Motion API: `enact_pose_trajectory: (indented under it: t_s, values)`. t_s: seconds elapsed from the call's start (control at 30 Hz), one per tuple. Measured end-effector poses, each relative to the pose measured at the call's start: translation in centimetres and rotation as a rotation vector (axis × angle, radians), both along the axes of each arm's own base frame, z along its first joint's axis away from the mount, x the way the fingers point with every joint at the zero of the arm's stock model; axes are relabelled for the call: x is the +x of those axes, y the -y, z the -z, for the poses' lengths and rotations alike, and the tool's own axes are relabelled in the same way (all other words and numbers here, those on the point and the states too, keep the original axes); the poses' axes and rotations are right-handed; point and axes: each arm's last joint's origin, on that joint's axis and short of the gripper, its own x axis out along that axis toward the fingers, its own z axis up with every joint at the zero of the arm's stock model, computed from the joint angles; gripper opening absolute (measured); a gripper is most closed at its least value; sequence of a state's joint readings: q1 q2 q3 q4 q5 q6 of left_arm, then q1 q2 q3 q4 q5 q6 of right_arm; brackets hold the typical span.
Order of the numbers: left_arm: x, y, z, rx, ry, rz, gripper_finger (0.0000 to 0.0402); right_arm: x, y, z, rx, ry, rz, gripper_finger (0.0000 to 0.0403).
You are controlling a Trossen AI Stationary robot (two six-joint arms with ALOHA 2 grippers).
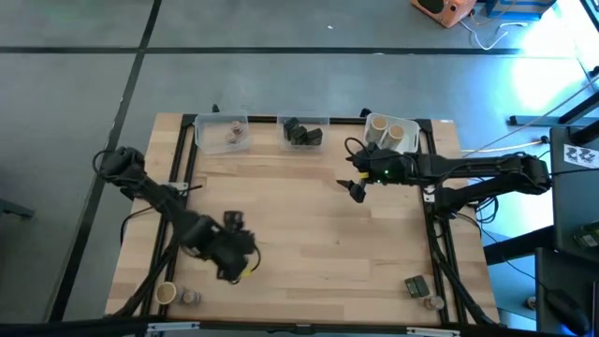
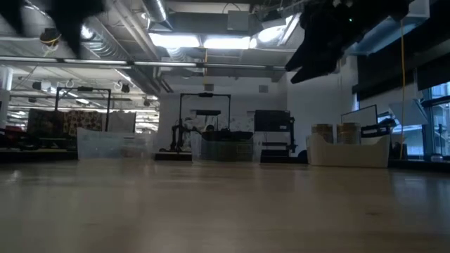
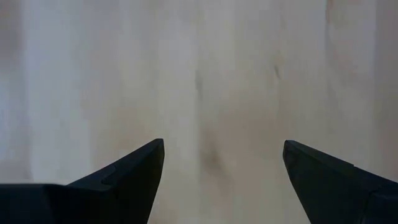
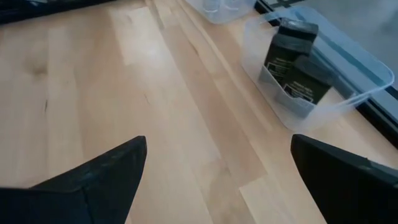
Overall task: Sort spices by type
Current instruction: Put the golden seasoning bottle into the white bin
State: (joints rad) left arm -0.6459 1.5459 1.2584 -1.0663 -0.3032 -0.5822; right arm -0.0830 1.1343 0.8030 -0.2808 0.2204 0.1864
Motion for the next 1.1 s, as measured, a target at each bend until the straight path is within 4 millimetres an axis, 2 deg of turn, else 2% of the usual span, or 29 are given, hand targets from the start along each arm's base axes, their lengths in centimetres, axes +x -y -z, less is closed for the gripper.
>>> enact_pose_trajectory:
  t_s: [0.27, 0.67, 0.8, 1.1]
  values:
    - [-4.6, 3.5, -0.5, -0.152, -0.171, -0.213, 0.0312, 0.1, 0.1, 0.9, 0.009, 0.053, 0.018, 0.0396]
    - [-10.9, 8.0, -0.5, -0.300, -0.362, -0.380, 0.0312, 1.4, 0.2, 1.1, 0.023, 0.132, 0.031, 0.0396]
    - [-12.7, 8.6, -0.2, -0.281, -0.372, -0.400, 0.0312, 2.1, 0.2, 1.9, 0.034, 0.115, 0.032, 0.0396]
    - [-14.4, 9.3, -0.2, -0.272, -0.375, -0.405, 0.0312, 2.9, 0.3, 3.3, 0.072, 0.067, 0.052, 0.0396]
